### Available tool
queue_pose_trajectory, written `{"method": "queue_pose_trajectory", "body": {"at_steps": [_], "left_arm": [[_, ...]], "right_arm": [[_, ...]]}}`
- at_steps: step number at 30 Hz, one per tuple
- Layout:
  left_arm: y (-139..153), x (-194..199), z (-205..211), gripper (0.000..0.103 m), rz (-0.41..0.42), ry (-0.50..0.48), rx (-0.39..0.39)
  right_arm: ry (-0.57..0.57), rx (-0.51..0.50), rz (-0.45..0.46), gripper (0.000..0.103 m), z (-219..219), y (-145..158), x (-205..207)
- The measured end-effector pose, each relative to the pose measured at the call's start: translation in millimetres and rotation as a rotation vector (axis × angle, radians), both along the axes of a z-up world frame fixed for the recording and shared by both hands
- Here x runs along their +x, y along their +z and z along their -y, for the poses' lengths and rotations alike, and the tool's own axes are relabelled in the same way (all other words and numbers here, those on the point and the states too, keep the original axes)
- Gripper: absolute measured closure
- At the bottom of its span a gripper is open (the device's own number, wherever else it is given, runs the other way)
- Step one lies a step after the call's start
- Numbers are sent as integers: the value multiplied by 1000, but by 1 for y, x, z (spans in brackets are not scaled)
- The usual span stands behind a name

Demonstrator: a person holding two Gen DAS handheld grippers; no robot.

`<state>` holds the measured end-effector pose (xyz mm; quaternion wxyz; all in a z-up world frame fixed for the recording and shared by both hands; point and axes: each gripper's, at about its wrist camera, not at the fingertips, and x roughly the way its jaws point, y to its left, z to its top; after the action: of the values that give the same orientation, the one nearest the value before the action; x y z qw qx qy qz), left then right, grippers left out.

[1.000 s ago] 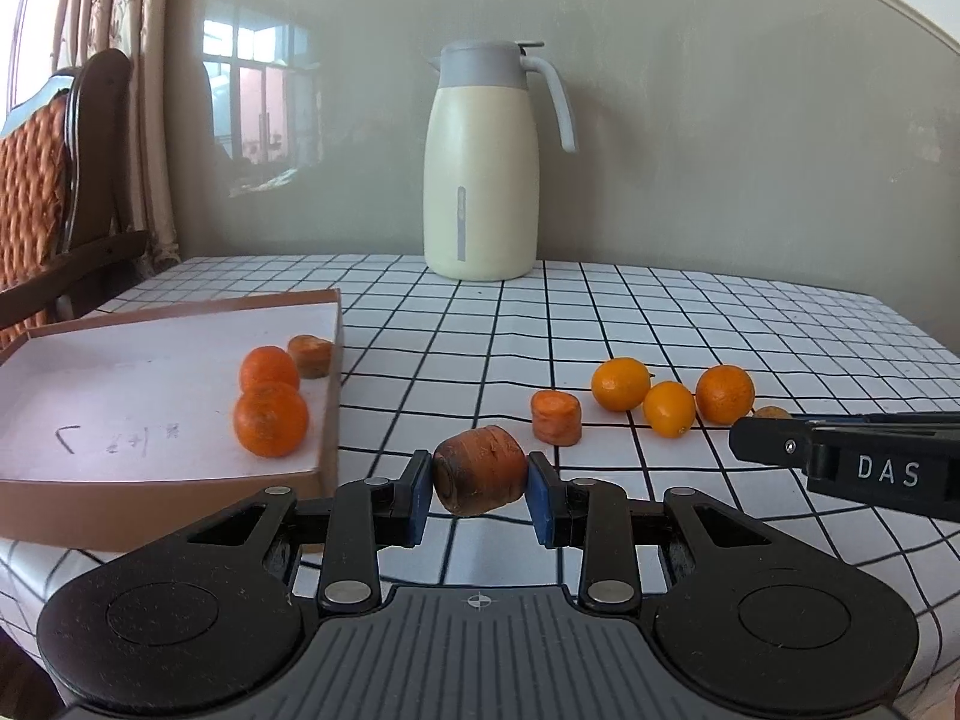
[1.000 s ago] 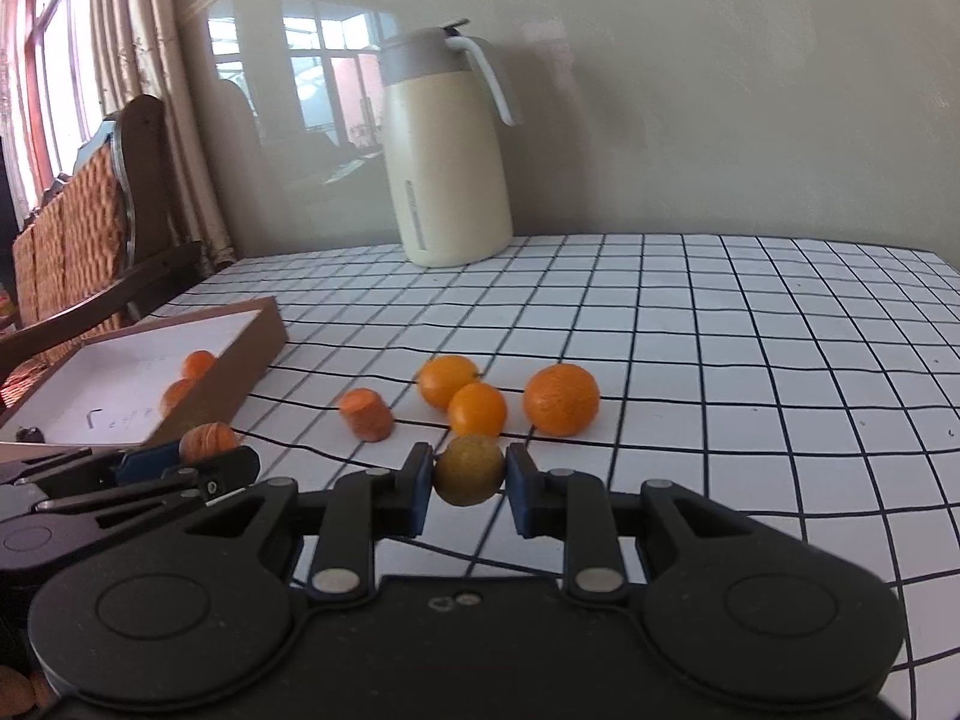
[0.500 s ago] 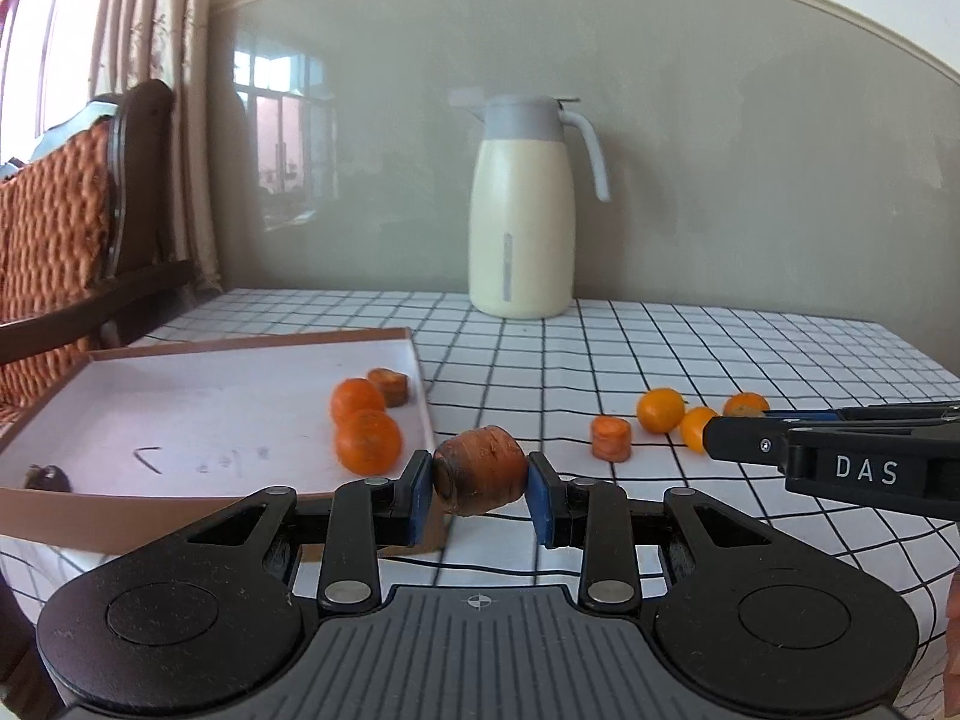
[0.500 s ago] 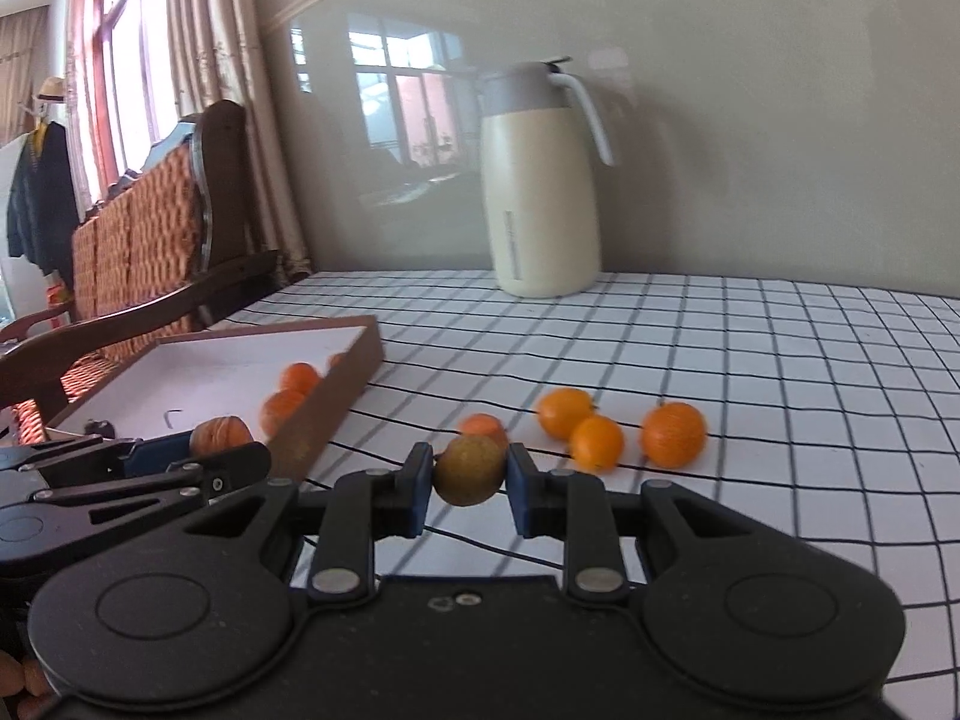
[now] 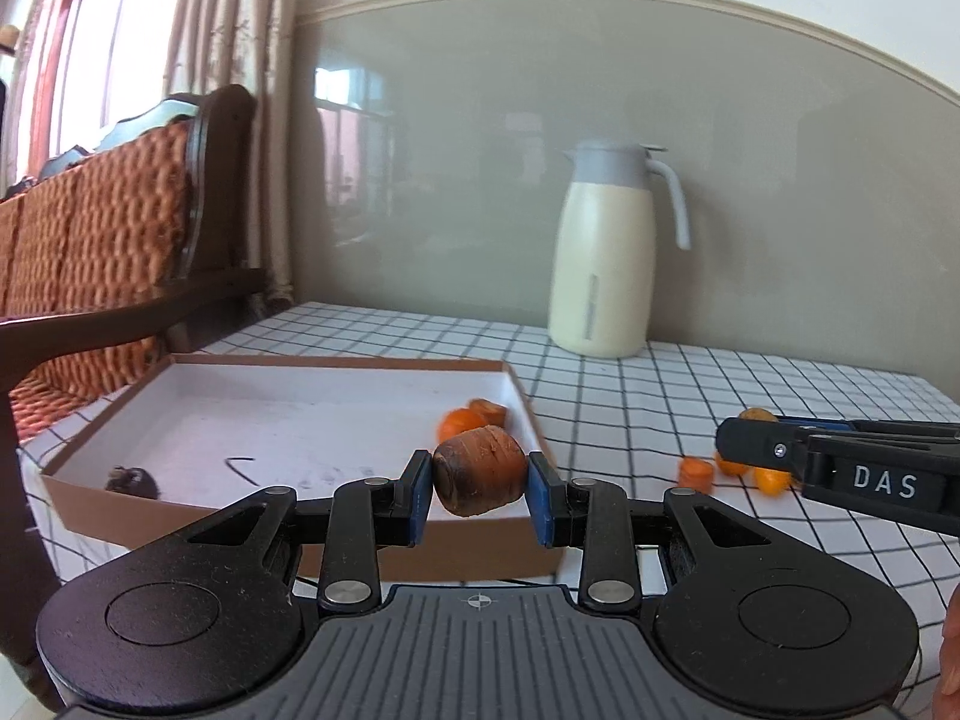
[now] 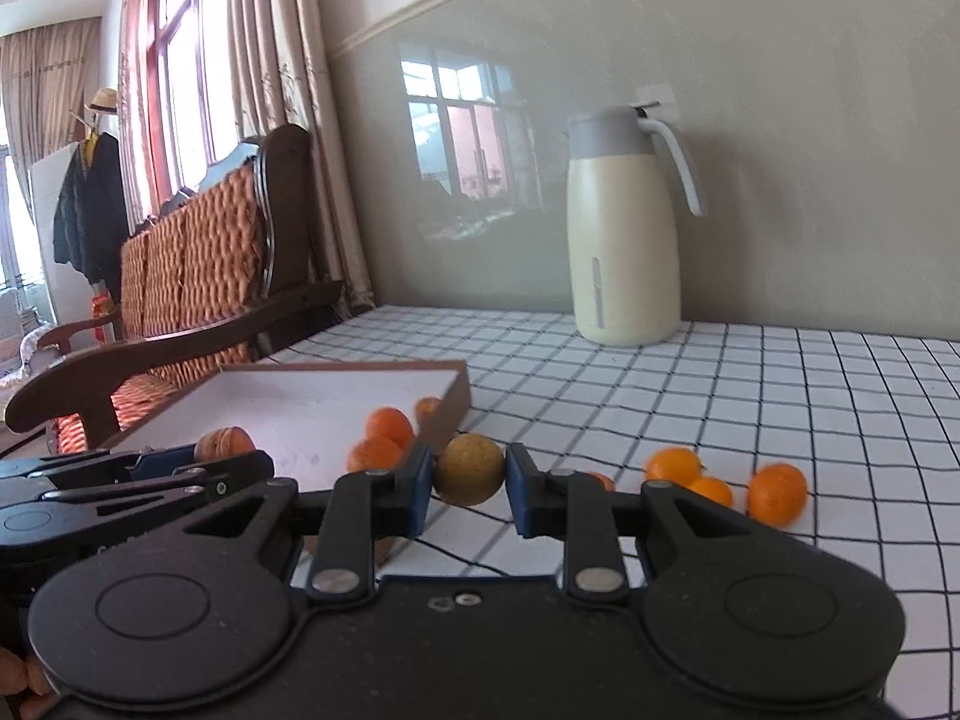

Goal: Organize fruits
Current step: 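Carry the carrot chunk in the left tool over the box while the right tool carries the brown fruit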

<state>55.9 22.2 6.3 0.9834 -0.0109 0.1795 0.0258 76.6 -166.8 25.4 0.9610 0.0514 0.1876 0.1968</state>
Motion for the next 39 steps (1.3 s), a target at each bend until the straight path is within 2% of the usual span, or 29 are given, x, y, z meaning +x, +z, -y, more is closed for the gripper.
{"method": "queue_pose_trajectory", "body": {"at_steps": [21, 39], "left_arm": [[18, 12, -68, 70, 41, 169, 6], [14, 28, -117, 69, 48, 296, 0]], "right_arm": [[34, 42, 80, 85, -49, 14, 21], [49, 31, 87, 85, -84, 8, 37]]}}
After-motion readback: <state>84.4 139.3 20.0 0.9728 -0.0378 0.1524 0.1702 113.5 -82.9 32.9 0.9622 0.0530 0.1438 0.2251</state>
